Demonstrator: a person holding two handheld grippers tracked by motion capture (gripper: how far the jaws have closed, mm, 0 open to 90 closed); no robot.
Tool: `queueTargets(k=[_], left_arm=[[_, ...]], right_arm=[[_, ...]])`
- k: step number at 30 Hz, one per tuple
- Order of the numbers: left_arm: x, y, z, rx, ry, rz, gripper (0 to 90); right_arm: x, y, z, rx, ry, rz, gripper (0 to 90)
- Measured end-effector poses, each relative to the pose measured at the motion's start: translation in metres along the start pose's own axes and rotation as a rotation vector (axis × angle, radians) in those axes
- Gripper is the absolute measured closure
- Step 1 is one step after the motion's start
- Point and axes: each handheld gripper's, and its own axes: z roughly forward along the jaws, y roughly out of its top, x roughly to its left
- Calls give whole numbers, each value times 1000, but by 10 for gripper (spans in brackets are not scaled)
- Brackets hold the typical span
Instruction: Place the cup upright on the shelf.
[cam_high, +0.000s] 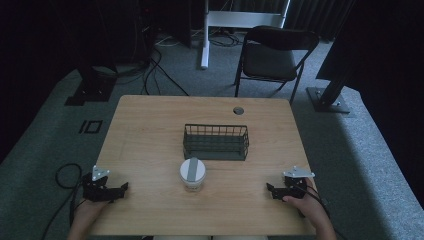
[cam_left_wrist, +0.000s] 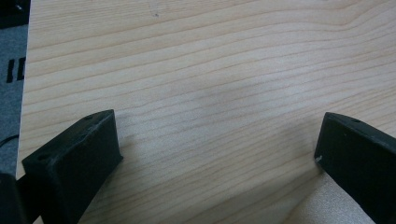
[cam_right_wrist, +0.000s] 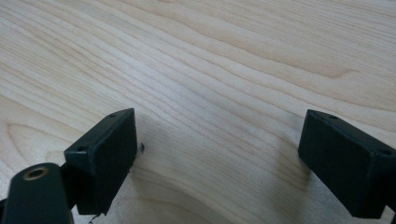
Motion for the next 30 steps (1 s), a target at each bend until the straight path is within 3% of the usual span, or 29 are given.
queueTargets(k=[30], left_arm=[[1, -1, 0, -2, -7, 7, 1]], right_arm=[[5, 4, 0, -7, -11, 2, 134]])
